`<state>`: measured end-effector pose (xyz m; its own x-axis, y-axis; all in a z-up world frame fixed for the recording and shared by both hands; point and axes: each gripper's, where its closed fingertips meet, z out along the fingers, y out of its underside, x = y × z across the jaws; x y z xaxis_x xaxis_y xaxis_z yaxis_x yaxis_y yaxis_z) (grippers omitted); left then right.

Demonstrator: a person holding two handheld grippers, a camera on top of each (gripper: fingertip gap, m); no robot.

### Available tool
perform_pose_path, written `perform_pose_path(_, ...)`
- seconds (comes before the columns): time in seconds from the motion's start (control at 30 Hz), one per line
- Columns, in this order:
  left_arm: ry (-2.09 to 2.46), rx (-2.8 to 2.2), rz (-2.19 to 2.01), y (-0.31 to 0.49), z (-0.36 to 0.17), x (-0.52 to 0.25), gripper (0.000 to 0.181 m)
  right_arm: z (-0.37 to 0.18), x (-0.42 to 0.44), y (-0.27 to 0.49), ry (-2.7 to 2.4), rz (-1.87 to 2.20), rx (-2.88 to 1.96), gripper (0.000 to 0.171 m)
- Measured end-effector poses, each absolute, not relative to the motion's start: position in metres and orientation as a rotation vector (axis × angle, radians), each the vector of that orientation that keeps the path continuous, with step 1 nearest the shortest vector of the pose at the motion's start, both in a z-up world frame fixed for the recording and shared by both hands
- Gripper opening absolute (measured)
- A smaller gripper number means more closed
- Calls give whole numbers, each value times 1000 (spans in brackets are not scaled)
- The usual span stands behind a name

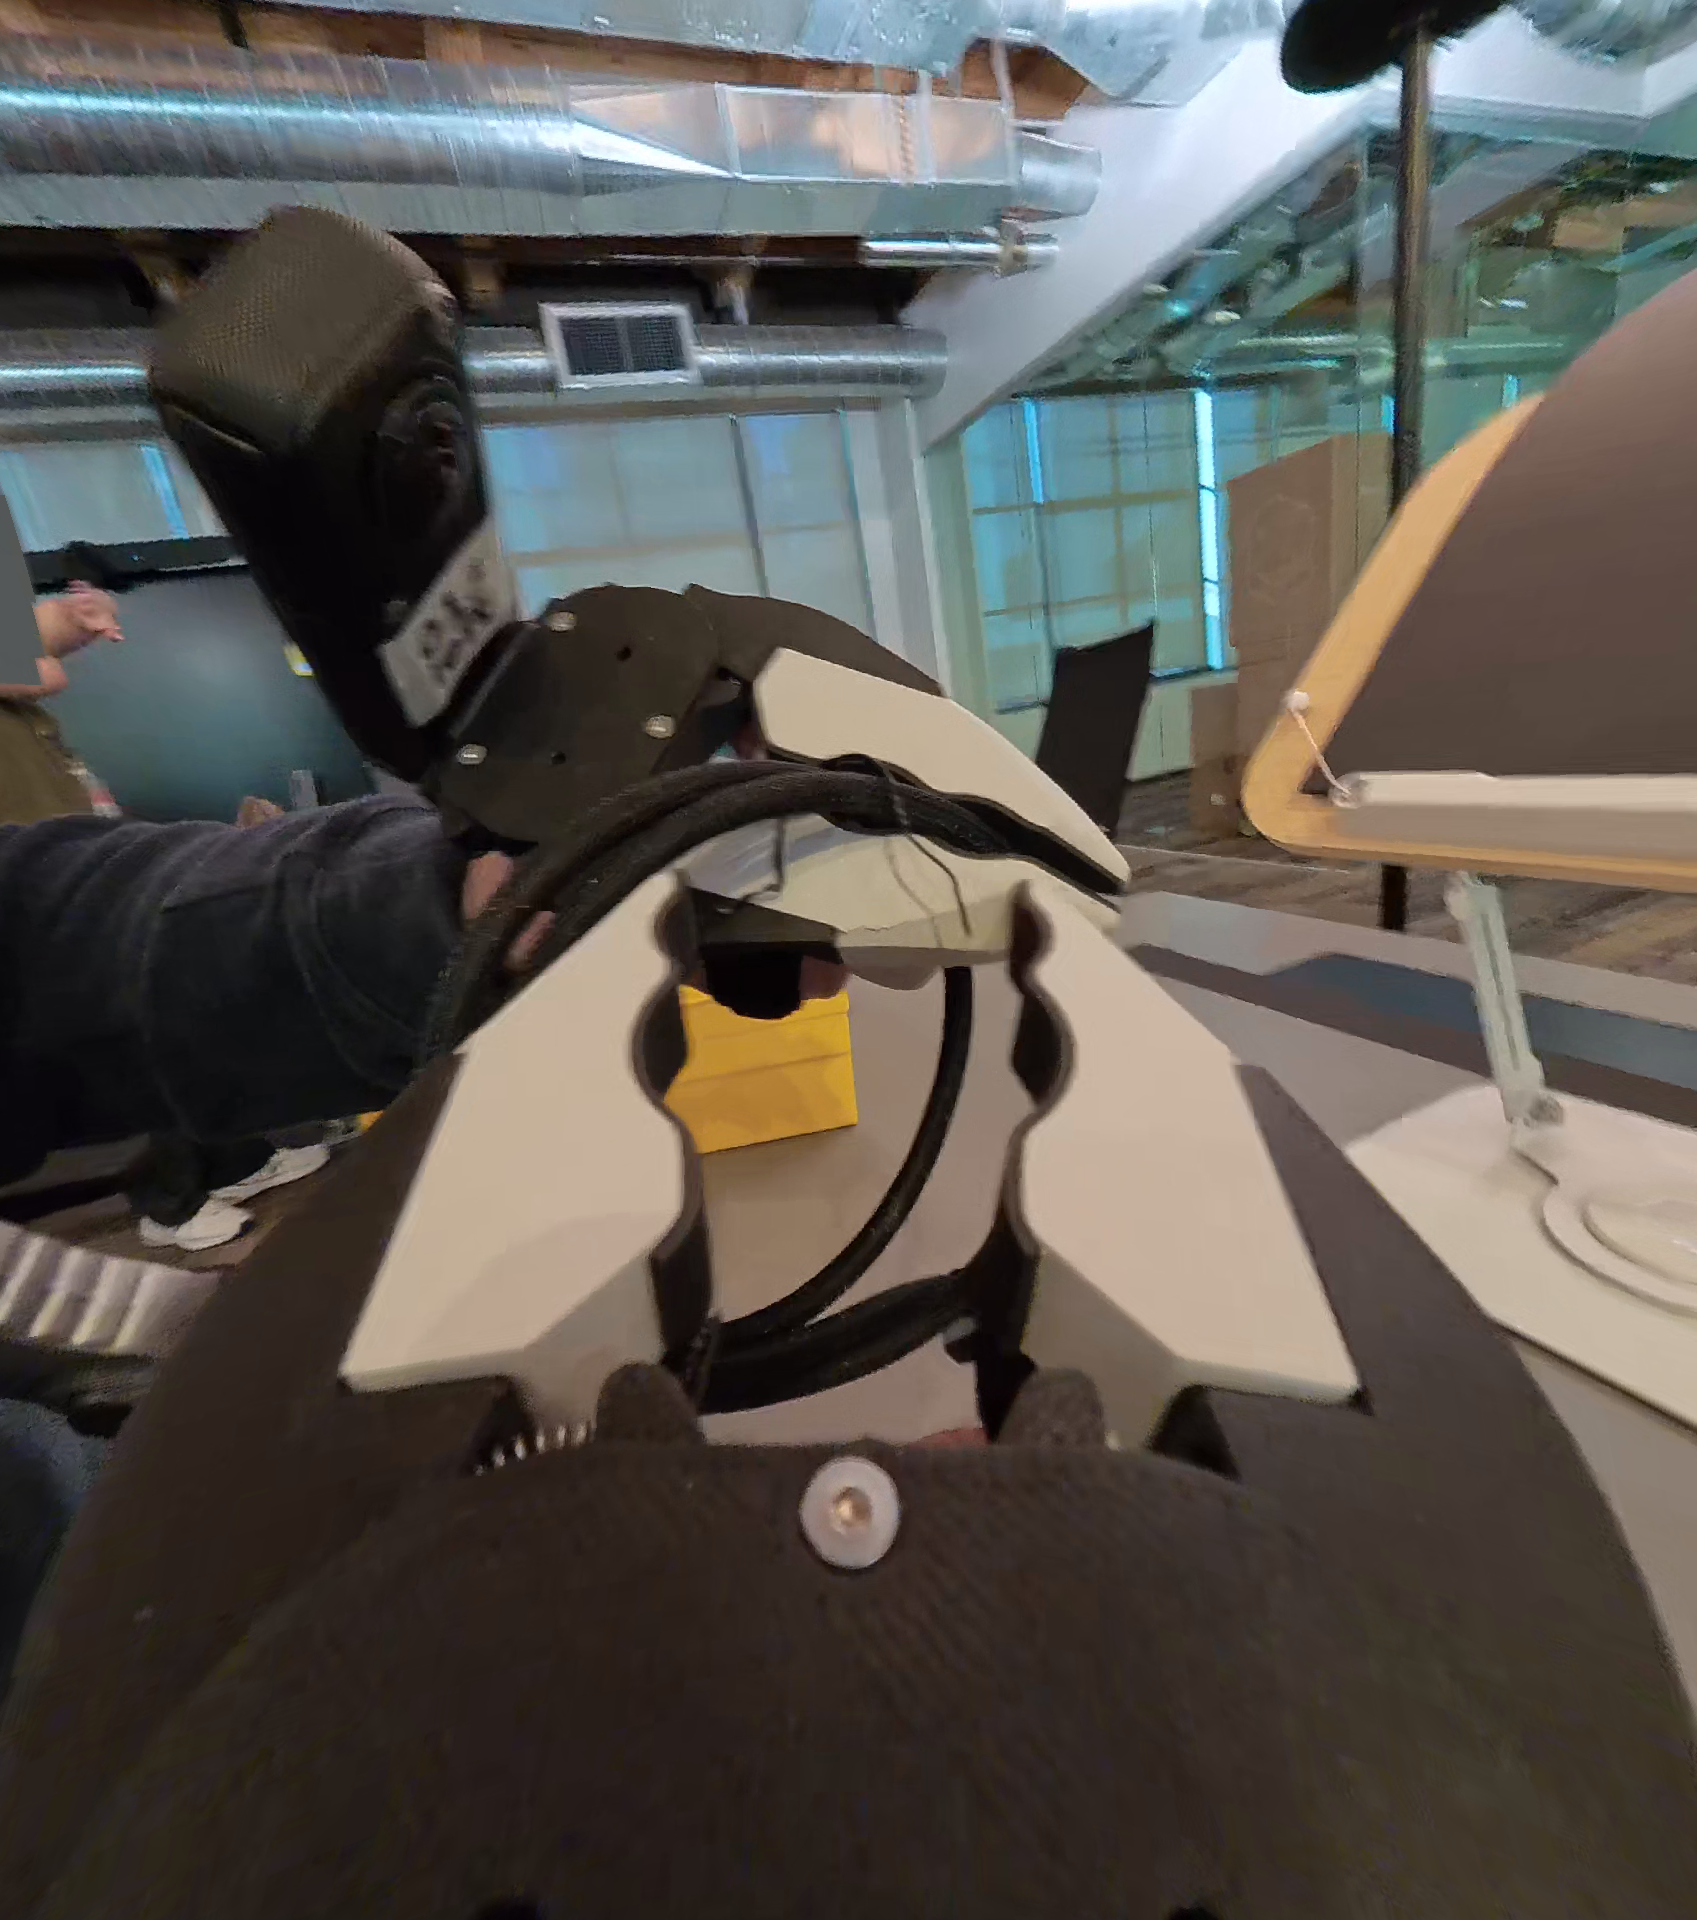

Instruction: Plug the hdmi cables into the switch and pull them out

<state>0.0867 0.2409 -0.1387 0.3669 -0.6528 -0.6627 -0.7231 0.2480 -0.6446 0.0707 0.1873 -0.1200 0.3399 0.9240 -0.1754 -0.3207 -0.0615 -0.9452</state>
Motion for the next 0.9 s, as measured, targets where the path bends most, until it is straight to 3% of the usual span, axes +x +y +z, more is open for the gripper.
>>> perform_pose_path(0.03,1322,-1444,69,241,-138,88,4,-122,70,189,-646,1128,-1231,69)
perform_pose_path(0.2,1311,-1442,111,243,-139,90,5,-122,72,193,-621,1081,-1256,65)
perform_pose_path(0.5,1327,-1426,154,244,-143,91,4,-122,74,191,-677,949,-1256,41)
perform_pose_path(0.9,1373,-1407,173,241,-146,94,4,-122,91,197,-688,814,-1288,50)
